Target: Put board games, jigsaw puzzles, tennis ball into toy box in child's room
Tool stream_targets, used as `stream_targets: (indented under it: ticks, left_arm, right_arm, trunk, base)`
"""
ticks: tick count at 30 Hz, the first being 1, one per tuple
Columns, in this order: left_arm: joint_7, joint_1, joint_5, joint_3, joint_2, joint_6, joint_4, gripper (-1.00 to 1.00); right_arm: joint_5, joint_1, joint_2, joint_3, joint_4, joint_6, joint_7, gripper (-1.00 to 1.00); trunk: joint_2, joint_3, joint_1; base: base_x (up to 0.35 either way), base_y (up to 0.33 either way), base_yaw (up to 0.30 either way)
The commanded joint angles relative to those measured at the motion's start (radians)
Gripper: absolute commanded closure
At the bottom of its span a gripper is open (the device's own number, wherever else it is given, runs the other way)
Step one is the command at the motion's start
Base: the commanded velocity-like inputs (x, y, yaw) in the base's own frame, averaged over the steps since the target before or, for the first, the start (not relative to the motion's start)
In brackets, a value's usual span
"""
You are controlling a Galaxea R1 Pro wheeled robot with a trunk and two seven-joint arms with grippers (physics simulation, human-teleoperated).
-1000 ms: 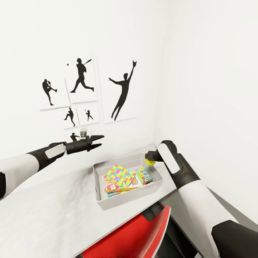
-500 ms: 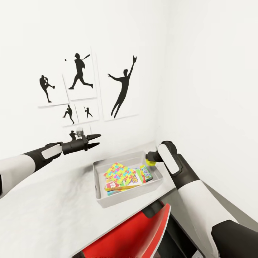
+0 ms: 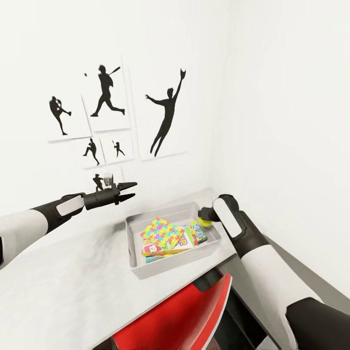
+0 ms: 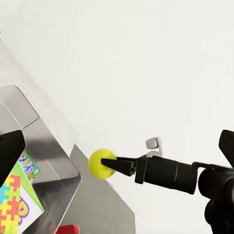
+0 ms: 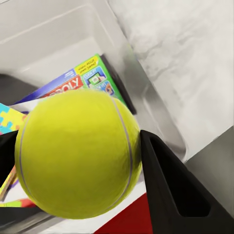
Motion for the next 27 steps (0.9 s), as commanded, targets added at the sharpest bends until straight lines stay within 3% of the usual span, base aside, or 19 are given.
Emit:
stream_targets:
  ticks: [1, 14, 27]
  left_arm:
    - [-0.002, -0.002, 0.01, -0.007, 0.001, 0.008, -0.001, -1.0]
    - [-0.002, -0.002, 0.009, -0.008, 0.001, 0.008, -0.001, -1.0]
    - [-0.002, -0.002, 0.009, -0.007, 0.002, 0.008, -0.001, -1.0]
  right_arm:
    - [-0.012, -0.001, 0.0, 0.002, 0.004, -0.002, -0.014, 1.0]
    - [-0.012, -0.001, -0.002, 0.0, 0.009, -0.003, -0.012, 1.0]
    - [-0.01, -0.003, -0.002, -0.002, 0.005, -0.004, -0.013, 1.0]
  trunk:
    - [-0.003, -0.004, 0.001]
    - [-0.003, -0.025, 0.001]
    - [-0.003, -0.027, 0.001]
  base:
    - [0.0, 0.0, 0.0]
    - [0.0, 0.0, 0.0]
    - [0.0, 0.0, 0.0]
